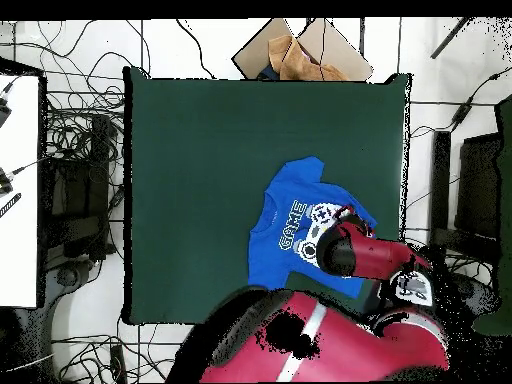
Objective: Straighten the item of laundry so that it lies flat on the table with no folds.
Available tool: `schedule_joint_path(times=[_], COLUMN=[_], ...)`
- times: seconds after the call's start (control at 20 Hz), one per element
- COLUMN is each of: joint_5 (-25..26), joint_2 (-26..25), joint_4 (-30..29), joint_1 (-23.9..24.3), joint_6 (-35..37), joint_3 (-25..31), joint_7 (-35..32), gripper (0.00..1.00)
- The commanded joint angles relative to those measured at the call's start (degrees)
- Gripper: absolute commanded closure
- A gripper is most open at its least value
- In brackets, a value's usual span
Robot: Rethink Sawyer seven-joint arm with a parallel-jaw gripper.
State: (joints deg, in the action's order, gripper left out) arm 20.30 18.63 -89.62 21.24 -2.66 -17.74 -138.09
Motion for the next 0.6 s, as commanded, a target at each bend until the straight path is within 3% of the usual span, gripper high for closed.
schedule_joint_path(times=[0.05, 0.3, 0.6], joint_5=[3.77, 6.59, 7.99], joint_2=[8.96, 12.65, 11.96], joint_4=[-3.85, -6.33, -7.12], joint_1=[1.01, 4.84, 4.48], joint_6=[11.86, 14.36, 13.46], joint_3=[8.66, 12.54, 12.24], joint_7=[6.50, 7.69, 3.86], gripper=[0.00, 0.00, 0.00])
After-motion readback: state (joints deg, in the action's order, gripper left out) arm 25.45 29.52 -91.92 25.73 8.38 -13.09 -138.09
